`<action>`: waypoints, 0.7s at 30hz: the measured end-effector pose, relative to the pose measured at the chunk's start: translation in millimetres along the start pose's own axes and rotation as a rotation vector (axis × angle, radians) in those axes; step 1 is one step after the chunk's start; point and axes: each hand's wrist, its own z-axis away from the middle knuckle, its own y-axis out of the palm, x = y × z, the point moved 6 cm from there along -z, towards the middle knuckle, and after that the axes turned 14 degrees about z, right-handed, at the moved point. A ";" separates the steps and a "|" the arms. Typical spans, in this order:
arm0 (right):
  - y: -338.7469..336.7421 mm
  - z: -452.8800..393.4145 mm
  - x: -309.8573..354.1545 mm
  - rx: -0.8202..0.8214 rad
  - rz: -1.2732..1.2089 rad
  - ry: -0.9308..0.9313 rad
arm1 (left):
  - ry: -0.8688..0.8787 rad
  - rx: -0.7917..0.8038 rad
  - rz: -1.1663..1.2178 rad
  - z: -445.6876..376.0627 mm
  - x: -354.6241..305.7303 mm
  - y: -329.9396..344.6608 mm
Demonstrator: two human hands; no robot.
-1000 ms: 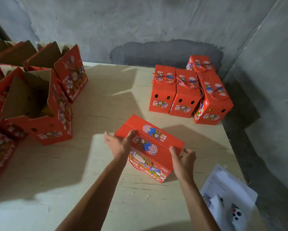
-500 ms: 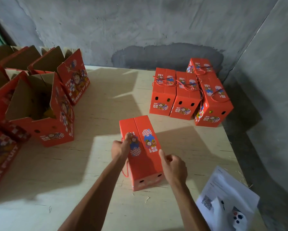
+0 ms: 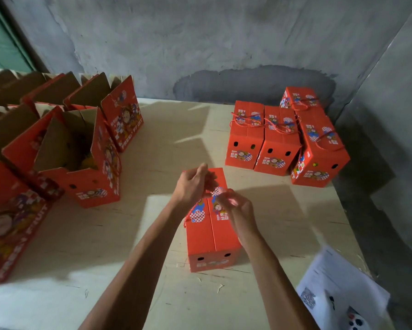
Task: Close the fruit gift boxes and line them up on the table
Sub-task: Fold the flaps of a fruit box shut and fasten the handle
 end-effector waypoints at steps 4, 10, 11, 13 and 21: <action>26.8 -0.4 35.6 0.101 0.085 -0.095 | 0.176 -0.026 -0.322 2.3 -16.9 -2.9; 46.6 -2.1 49.3 0.013 0.163 -0.161 | 0.169 -0.037 -0.226 6.3 -16.0 -38.4; 43.2 -4.7 52.6 -0.028 0.153 -0.171 | 0.150 -0.037 -0.196 8.1 -12.8 -44.0; 36.1 -10.7 64.9 -0.097 0.100 -0.209 | 0.159 -0.045 -0.253 15.1 -7.5 -51.5; 16.6 -23.1 126.6 -0.200 0.108 -0.381 | -0.040 -0.029 -0.042 34.3 17.1 -57.4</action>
